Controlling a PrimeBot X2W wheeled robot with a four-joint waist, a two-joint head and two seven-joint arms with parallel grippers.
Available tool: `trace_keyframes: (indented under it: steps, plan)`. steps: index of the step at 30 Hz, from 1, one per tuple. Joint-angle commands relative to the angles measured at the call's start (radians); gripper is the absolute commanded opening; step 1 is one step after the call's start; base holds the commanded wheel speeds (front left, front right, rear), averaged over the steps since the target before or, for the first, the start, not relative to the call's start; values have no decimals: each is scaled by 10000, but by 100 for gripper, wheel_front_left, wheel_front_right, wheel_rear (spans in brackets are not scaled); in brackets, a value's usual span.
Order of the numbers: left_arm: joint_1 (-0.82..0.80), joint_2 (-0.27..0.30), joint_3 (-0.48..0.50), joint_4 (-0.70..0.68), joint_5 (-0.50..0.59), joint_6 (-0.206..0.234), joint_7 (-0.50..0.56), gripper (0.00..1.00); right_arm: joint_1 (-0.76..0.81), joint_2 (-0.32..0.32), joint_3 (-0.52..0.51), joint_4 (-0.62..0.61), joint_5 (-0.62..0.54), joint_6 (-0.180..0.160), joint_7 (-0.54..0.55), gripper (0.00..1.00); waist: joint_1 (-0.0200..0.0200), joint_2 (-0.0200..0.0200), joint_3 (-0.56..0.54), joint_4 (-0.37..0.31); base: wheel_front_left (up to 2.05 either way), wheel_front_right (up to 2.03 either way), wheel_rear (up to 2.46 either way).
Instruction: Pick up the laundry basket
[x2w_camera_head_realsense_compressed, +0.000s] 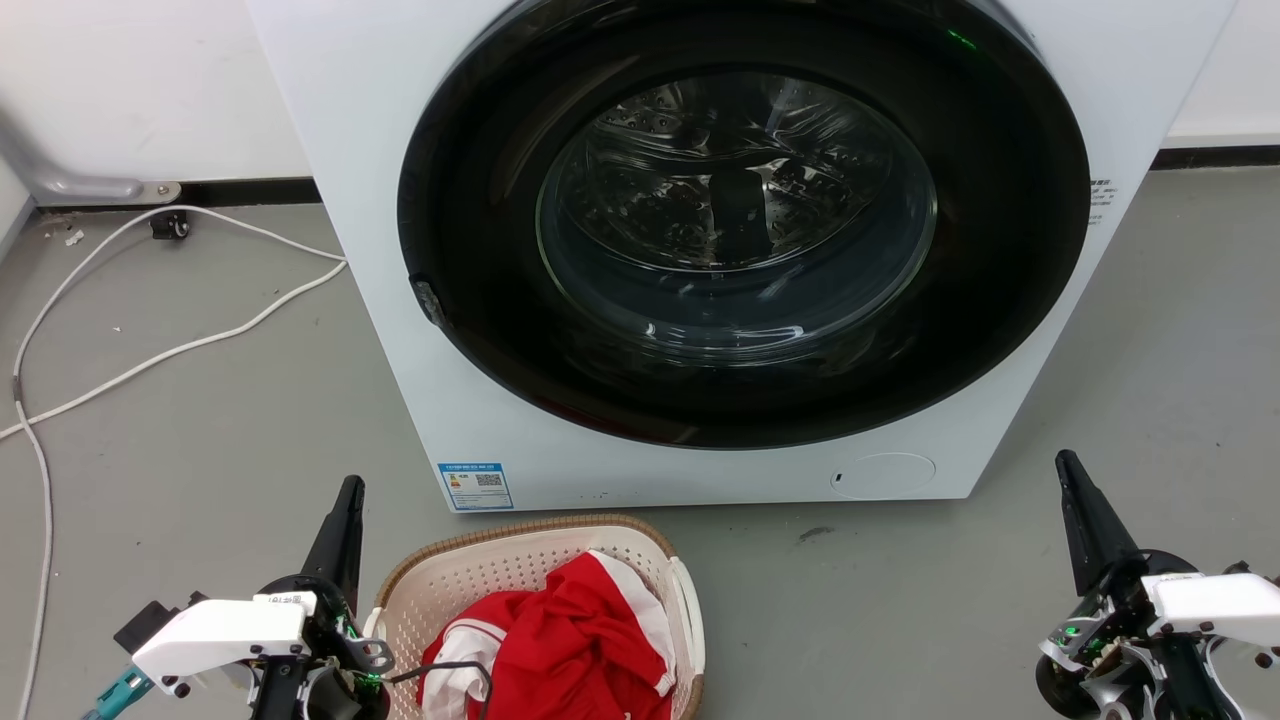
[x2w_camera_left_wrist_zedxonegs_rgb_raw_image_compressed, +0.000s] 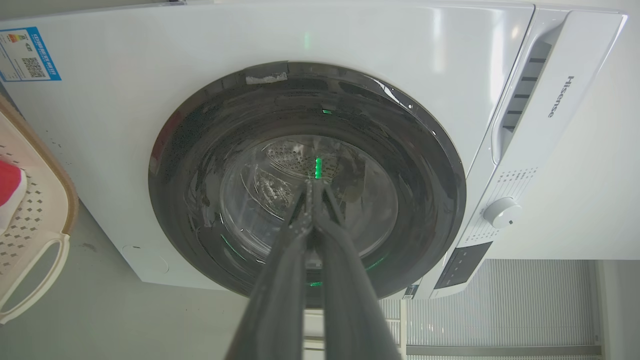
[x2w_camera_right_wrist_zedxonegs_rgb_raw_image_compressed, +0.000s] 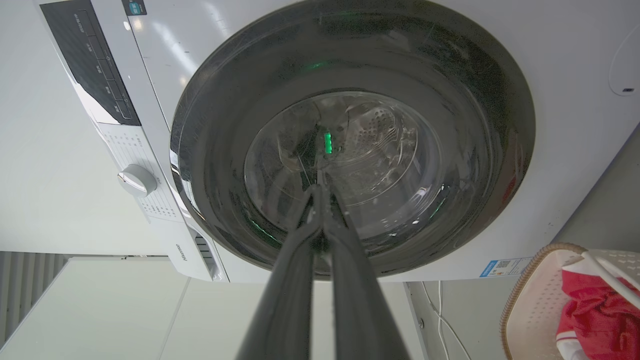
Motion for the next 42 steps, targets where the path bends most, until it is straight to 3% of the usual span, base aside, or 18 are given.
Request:
trace_keyframes:
  steps: [1, 16, 17, 27, 33, 42]
  plan:
    - [-88, -10, 22, 3, -20, -45, 22, 0, -99, 28, -2, 4, 43, 0, 11, 0, 0, -1, 0, 0, 0, 0, 0]
    - [-88, -10, 22, 3, -20, -45, 23, 0, -99, 28, -1, 4, 43, 0, 10, 0, 0, -1, 0, 0, 0, 0, 0]
    - [15, -2, -8, 25, 0, 4, -8, 100, 16, 2, 4, 25, -7, 2, -10, 100, 0, -1, 0, 0, 0, 0, 0]
    - [256, -33, -153, 82, 578, 13, -332, 100, 312, 11, 17, 151, -578, 0, -333, 100, 0, -1, 13, 4, 0, 0, 0]
    - [253, -29, -152, -163, 1688, 31, -623, 100, 386, 11, -3, -202, -1777, 0, -625, 100, 0, -1, 31, 7, 0, 0, 0]
    - [279, -24, -344, -654, 3586, 392, -1026, 100, 538, 10, 201, -897, -4040, 0, -1027, 100, 0, -1, 47, 11, 0, 0, 0]
